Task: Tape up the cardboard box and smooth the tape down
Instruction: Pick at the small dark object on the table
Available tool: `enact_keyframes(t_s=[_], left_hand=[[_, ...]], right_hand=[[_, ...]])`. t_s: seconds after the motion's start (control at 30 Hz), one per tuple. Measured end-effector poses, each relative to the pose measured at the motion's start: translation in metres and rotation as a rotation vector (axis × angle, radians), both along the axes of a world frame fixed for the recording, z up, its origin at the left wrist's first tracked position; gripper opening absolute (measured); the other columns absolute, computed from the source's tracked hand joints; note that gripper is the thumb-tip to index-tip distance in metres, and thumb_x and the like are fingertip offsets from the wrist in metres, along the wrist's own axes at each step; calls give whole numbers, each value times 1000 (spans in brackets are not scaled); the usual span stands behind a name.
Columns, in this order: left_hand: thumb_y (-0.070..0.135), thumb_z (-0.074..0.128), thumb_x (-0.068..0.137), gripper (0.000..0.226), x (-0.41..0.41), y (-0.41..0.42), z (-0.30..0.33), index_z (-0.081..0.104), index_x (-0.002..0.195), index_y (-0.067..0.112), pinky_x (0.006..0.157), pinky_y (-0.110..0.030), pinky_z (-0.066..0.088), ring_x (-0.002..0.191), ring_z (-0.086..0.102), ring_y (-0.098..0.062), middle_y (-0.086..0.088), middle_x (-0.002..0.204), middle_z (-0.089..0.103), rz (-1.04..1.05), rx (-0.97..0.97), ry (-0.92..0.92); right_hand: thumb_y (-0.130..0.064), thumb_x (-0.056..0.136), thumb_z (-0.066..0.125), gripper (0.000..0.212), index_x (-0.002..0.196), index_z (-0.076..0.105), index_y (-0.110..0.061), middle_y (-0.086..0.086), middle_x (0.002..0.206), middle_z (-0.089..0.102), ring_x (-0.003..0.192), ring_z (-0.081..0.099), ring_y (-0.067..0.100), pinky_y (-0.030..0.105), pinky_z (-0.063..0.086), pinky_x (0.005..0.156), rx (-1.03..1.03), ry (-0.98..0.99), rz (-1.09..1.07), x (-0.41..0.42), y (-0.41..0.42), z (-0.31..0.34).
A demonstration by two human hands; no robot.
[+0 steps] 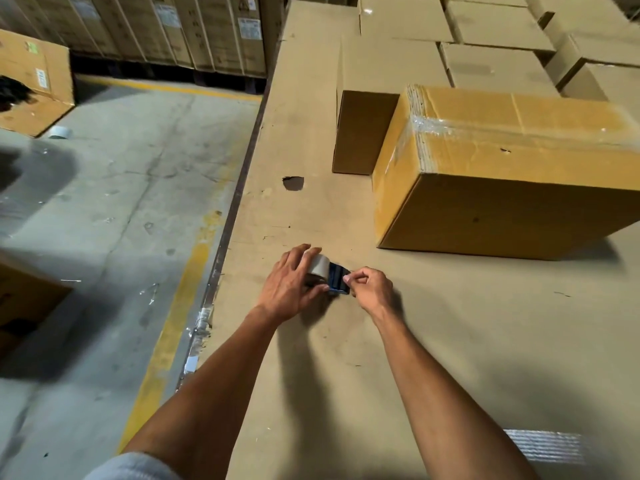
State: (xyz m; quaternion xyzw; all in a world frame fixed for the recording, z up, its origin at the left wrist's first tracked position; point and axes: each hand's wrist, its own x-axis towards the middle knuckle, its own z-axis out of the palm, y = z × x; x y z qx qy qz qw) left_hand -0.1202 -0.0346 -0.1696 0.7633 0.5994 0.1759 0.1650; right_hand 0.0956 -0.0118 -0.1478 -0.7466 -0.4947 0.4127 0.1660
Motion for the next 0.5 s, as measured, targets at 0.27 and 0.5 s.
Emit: enact_keyframes(t_s=[0.27, 0.5], left_hand=[[66, 38, 111, 74, 10, 4, 6, 20, 170, 25, 134, -46, 25, 163, 25, -27, -6, 179, 22, -61, 19, 162], [70, 28, 111, 67, 20, 4, 4, 26, 169, 35, 136, -48, 16, 169, -2, -26, -5, 183, 2, -81, -2, 250]], right_hand=[[-19, 98, 74, 11, 88, 69, -18, 10, 94, 73, 73, 66, 15, 30, 56, 71, -134, 378, -128, 5, 1, -9], [-6, 101, 67, 8, 94, 68, -9, 14, 93, 70, 74, 66, 18, 31, 62, 79, -154, 441, -216, 7, 0, -6]])
